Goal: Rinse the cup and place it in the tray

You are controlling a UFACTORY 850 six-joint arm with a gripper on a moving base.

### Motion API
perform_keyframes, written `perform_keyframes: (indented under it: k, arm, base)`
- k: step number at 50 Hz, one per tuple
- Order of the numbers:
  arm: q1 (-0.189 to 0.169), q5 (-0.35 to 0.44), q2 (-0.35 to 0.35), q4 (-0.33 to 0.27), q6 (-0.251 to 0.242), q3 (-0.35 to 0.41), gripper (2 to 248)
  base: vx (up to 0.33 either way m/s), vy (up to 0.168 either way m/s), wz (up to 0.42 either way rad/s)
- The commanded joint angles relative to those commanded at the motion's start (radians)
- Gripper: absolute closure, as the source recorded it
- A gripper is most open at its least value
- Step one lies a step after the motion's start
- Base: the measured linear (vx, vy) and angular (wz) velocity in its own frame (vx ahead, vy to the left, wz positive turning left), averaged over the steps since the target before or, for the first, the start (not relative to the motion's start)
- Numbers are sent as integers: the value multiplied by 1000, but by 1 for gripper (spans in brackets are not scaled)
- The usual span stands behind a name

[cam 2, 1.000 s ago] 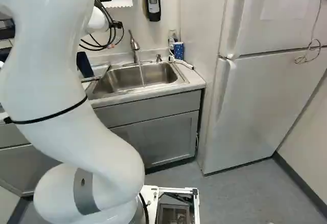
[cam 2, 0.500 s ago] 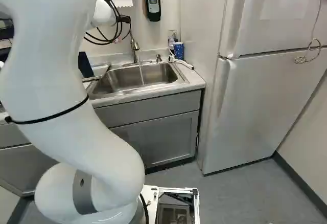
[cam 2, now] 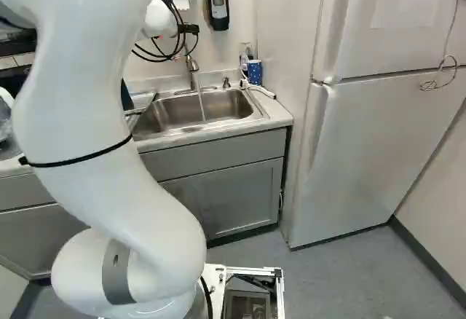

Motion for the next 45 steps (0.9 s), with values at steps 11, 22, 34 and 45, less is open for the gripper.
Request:
perform_keyframes:
  k: [11,22,34,45]
  arm:
    - [-14,-2,-50,18,0,-56,3]
    - [-23,-15,-106,38,0,-119,3]
    - [-31,-56,-168,61,0,-191,3]
    - [-37,-72,-227,75,0,-260,3]
  base:
    - [0,0,0]
    - [0,0,0]
    - [0,0,0]
    - [0,0,0]
